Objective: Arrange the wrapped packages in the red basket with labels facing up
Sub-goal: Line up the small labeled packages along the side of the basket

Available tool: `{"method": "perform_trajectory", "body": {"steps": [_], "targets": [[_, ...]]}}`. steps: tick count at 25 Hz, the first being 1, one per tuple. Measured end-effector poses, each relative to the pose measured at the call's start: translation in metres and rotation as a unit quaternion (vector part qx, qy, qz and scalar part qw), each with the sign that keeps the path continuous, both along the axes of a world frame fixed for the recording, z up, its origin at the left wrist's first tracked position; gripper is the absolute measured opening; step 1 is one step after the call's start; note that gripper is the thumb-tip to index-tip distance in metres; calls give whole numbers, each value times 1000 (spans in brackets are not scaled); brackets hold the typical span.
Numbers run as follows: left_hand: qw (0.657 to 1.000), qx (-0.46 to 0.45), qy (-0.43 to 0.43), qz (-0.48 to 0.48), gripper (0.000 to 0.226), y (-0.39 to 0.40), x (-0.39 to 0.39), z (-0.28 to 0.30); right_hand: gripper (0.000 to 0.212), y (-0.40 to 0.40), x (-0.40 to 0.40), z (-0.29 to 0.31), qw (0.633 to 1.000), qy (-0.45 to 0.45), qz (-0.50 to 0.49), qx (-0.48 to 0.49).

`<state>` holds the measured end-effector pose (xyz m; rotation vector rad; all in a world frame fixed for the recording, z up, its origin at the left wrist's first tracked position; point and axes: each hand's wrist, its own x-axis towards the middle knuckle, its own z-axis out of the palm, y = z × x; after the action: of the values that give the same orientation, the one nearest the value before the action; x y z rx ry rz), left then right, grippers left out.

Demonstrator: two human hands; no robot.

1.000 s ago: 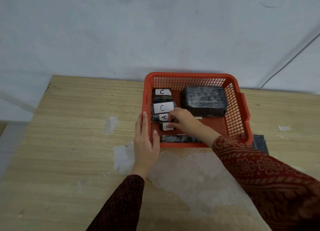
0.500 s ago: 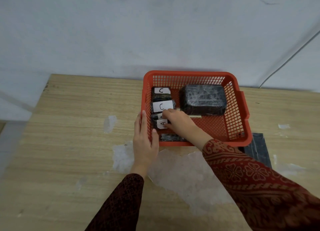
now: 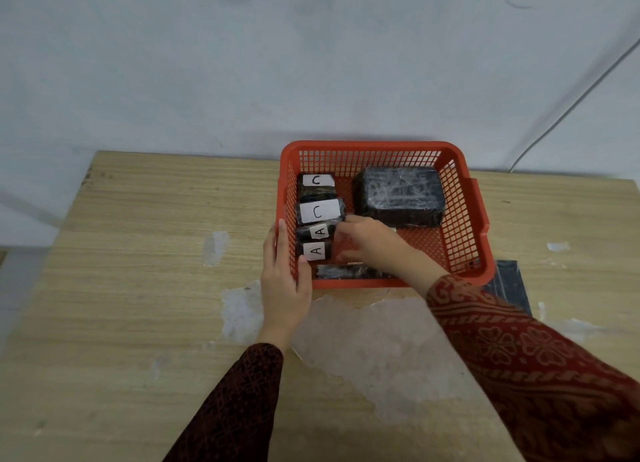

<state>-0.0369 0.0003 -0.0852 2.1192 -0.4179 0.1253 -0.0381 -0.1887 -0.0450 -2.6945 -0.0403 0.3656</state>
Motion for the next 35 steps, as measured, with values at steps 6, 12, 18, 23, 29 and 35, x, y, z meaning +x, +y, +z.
{"method": "perform_trajectory", "body": {"steps": [6,12,18,23,29,35], "targets": [[1000,7,-6,2,59,0,-1,0,35,-49,-30,-5,979,172,-38,104],[1000,16,-2,-6,59,1,-2,2,26,-52,-27,-11,977,190,-7,100],[1000,18,6,-9,60,1,-2,3,26,-54,-23,-5,954,224,-31,195],[1000,14,11,-12,61,0,-2,5,21,-48,-11,0,943,240,-47,226],[999,24,14,-17,62,2,-3,6,30,-32,-1,-5,962,230,8,149],[999,22,17,-17,62,2,-3,6,19,-22,-8,-19,976,180,17,121]]}}
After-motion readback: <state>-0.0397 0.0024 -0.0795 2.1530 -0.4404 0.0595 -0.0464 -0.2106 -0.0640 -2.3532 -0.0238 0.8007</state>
